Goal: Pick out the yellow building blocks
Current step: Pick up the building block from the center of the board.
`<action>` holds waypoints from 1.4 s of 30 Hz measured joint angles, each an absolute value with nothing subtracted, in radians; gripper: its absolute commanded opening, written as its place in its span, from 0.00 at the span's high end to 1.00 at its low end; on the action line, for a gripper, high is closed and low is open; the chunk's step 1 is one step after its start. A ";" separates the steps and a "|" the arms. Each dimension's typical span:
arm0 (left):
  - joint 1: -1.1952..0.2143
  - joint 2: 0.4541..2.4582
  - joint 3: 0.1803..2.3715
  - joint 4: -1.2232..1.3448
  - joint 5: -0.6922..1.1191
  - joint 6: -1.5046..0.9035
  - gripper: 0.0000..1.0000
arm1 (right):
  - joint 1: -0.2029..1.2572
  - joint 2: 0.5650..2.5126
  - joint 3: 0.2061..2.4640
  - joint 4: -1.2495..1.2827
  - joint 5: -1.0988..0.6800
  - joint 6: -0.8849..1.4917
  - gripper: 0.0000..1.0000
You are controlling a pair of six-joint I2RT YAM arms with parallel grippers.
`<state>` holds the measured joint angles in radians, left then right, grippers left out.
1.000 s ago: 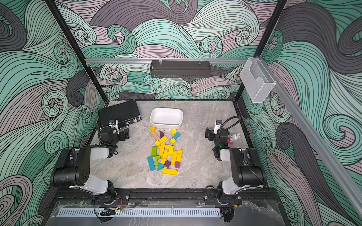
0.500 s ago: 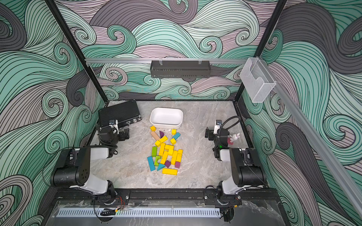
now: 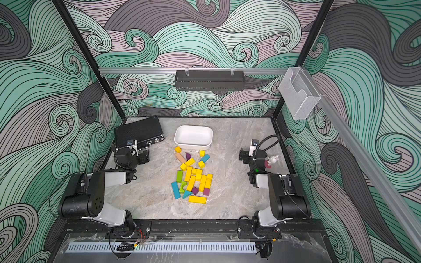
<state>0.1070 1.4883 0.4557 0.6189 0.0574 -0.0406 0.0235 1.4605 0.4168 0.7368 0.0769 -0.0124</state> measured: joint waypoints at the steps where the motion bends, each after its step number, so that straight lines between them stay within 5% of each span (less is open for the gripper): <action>1: 0.107 1.464 0.455 0.601 0.058 -0.040 0.15 | 0.023 1.430 0.428 0.698 0.080 -0.009 0.03; 11: 0.041 1.127 0.480 0.366 0.018 -0.091 0.17 | 0.026 1.234 0.688 0.241 -0.002 0.107 0.11; 22: -0.145 0.982 0.801 -0.047 0.020 -0.205 0.22 | 0.149 1.192 0.865 -0.223 -0.209 0.257 0.21; 35: -0.210 0.945 1.029 -0.426 0.278 -0.094 0.21 | 0.425 1.227 0.969 -0.520 -0.228 0.282 0.26; 42: -0.246 0.818 0.879 -0.471 0.377 0.026 0.22 | 0.531 1.179 0.944 -0.581 -0.181 0.299 0.29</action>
<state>-0.2459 0.8177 0.8791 -0.4709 0.3767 0.0257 0.5308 1.1786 0.9436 -0.5808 -0.1810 0.2989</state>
